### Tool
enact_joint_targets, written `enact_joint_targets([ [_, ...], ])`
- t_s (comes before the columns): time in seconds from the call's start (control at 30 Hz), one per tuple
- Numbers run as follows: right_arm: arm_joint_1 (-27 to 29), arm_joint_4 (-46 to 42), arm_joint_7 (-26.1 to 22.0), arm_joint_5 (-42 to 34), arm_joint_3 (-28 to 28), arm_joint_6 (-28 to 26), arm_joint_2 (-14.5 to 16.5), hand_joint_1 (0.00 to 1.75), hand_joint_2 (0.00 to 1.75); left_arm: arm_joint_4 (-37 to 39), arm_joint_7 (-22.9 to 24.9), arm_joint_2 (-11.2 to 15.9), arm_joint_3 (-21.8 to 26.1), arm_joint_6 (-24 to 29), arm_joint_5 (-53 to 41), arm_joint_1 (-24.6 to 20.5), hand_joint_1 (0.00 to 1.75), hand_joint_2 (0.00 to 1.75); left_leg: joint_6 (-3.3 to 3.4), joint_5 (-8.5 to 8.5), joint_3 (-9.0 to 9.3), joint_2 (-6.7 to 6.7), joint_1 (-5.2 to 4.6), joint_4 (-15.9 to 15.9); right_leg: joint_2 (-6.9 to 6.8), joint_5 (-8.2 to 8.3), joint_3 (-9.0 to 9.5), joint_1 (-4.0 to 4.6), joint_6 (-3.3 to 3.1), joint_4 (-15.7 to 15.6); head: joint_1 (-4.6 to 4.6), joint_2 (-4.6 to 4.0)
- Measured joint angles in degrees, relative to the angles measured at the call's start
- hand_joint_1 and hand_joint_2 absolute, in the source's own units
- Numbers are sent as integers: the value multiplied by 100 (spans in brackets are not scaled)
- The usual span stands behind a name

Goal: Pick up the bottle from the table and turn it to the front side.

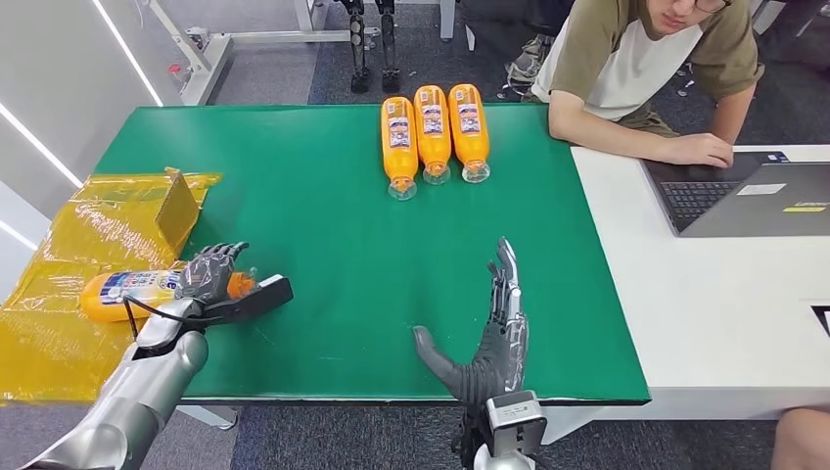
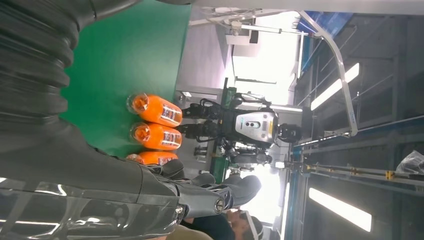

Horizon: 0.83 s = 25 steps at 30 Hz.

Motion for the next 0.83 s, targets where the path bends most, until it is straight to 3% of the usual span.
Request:
enact_joint_targets([
  [0.4, -1, 45, 0, 13, -169, 211, 76, 0, 175, 0, -1805, 35, 1240, -1527, 1331, -94, 0, 175, -10, 8, 26, -4, 1, -9, -5, -1, 22, -1, -3, 2, 0, 0],
  [0.67, 1, 61, 13, 86, -260, 219, 125, 0, 175, -75, -2833, 44, 1616, -1636, 1956, -100, 0, 175, -14, 12, 19, 0, 2, -6, -2, 5, 10, 0, -10, 4, 1, 0],
  [0.83, 9, 60, 36, 122, -305, 202, 139, 0, 175, -624, -3419, 103, 1624, -1747, 2958, -58, 0, 175, -15, 12, 9, 0, 3, -6, 1, 4, 2, 0, -10, 5, 1, 0],
])
